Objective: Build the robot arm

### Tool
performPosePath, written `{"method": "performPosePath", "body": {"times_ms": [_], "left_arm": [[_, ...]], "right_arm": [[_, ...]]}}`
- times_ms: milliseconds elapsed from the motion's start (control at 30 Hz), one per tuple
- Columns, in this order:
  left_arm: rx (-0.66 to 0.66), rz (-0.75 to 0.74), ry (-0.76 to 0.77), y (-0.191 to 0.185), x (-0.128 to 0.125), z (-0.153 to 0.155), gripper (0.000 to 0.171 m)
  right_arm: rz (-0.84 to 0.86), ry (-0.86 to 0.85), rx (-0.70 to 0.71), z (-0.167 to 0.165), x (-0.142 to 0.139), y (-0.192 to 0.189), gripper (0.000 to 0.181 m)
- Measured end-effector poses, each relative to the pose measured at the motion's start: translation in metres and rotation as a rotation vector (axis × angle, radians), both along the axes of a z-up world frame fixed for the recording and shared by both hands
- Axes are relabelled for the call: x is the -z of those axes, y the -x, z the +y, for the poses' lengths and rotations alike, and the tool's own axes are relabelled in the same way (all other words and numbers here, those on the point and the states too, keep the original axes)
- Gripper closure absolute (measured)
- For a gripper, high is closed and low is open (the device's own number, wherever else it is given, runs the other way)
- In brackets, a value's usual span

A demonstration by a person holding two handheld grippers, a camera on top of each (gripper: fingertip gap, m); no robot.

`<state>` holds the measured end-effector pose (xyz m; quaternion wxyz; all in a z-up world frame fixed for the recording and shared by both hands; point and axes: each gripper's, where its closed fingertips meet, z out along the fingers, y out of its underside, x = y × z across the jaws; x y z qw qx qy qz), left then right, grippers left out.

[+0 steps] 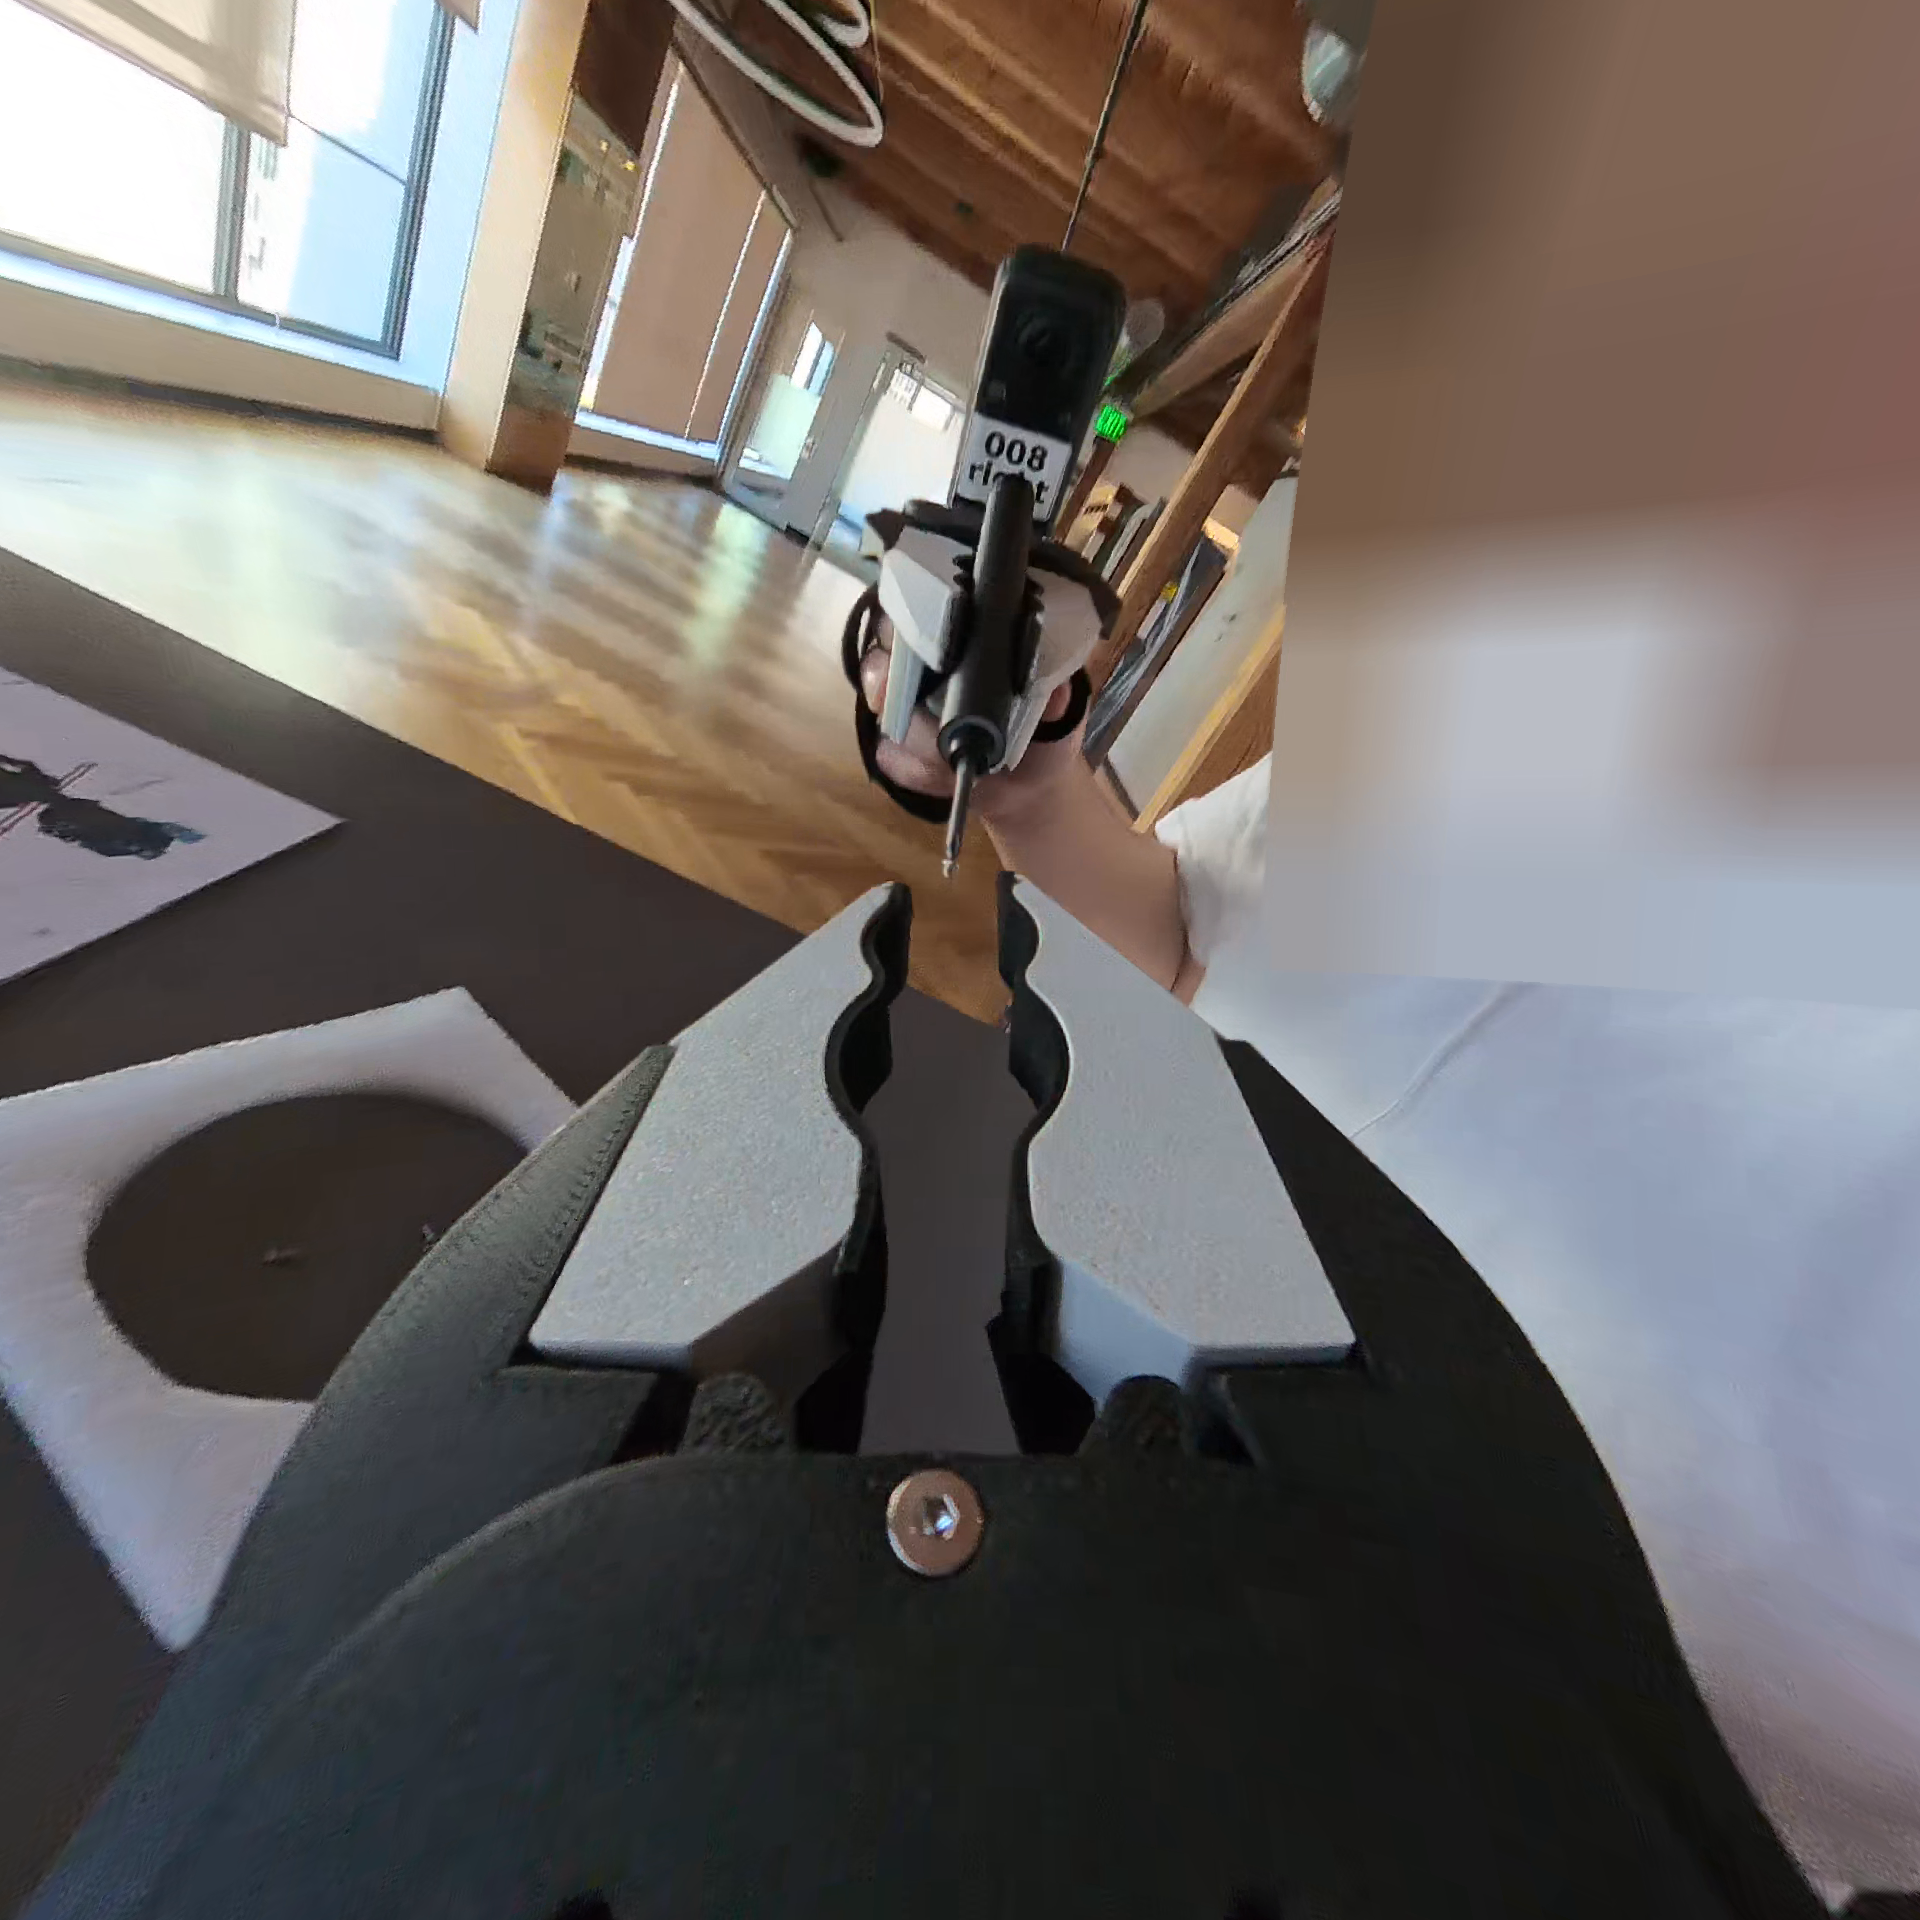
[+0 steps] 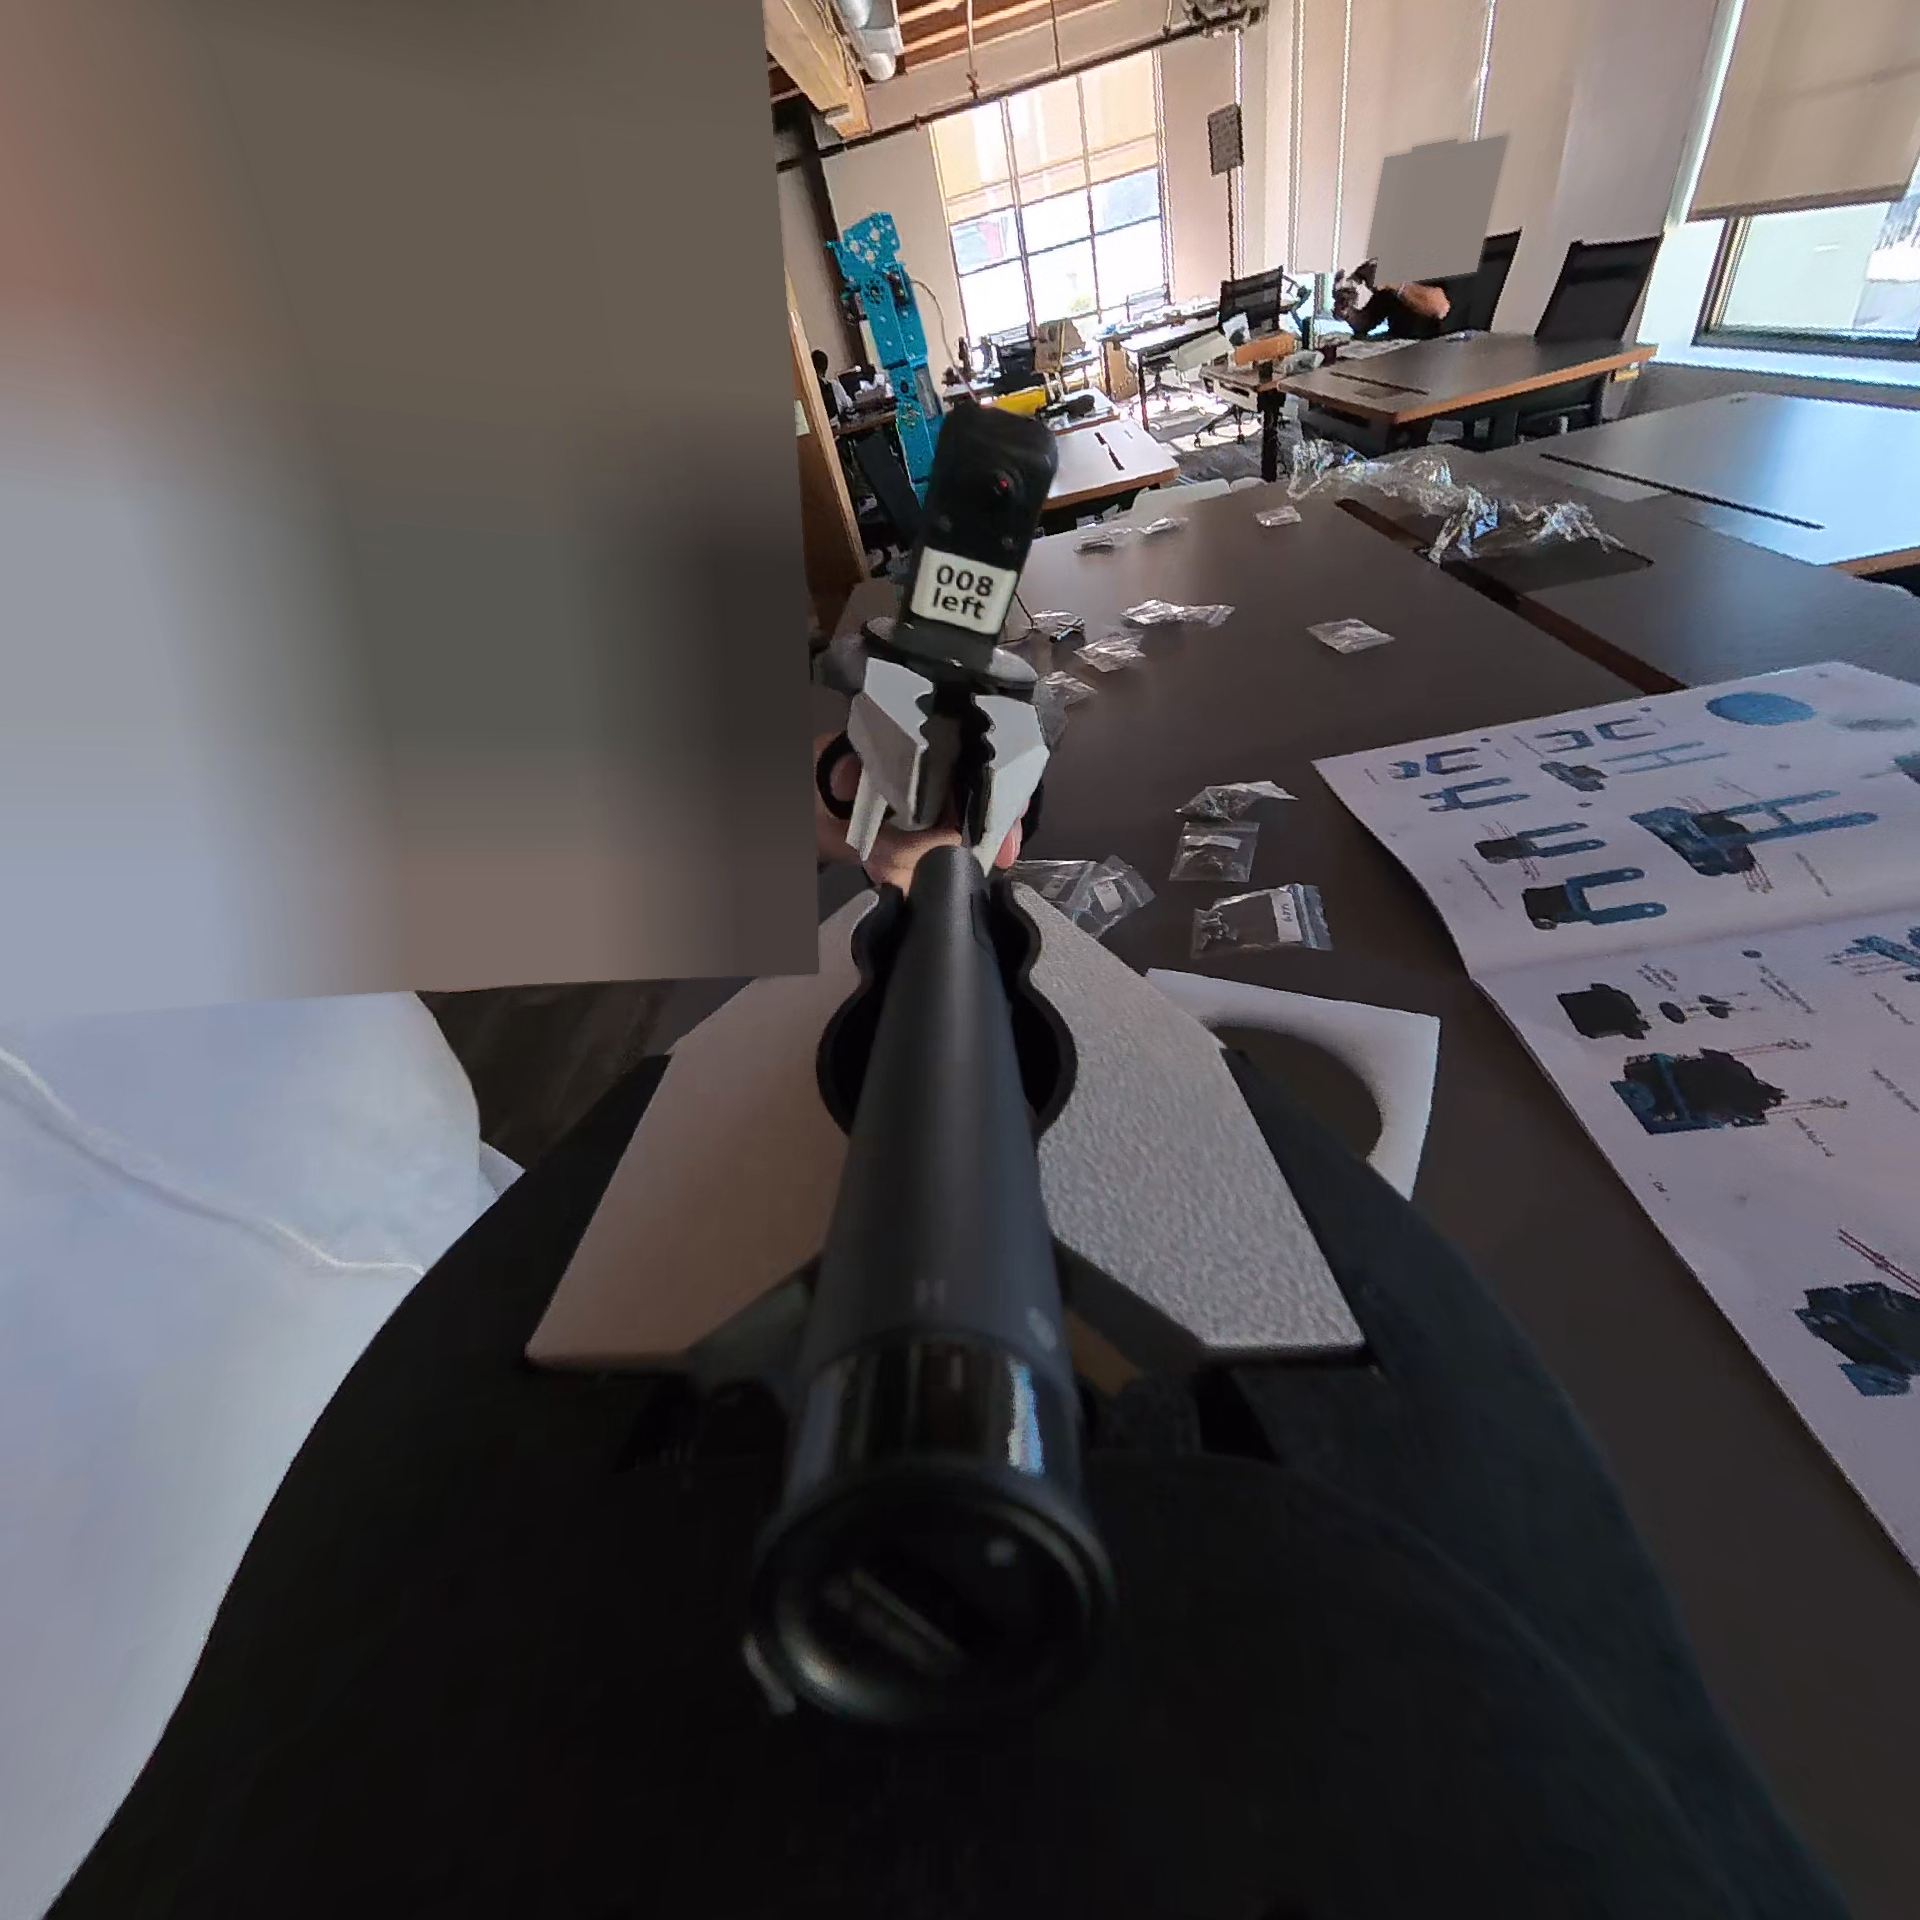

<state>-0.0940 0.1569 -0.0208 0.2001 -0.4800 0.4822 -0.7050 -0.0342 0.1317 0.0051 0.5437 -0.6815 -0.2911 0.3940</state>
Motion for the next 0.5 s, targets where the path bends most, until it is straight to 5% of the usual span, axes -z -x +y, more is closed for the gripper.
{"method": "performPosePath", "body": {"times_ms": [500], "left_arm": [[0.043, -0.024, 0.038, -0.007, -0.007, -0.018, 0.168]], "right_arm": [[0.009, -0.038, -0.015, -0.011, -0.009, 0.001, 0.164]]}}
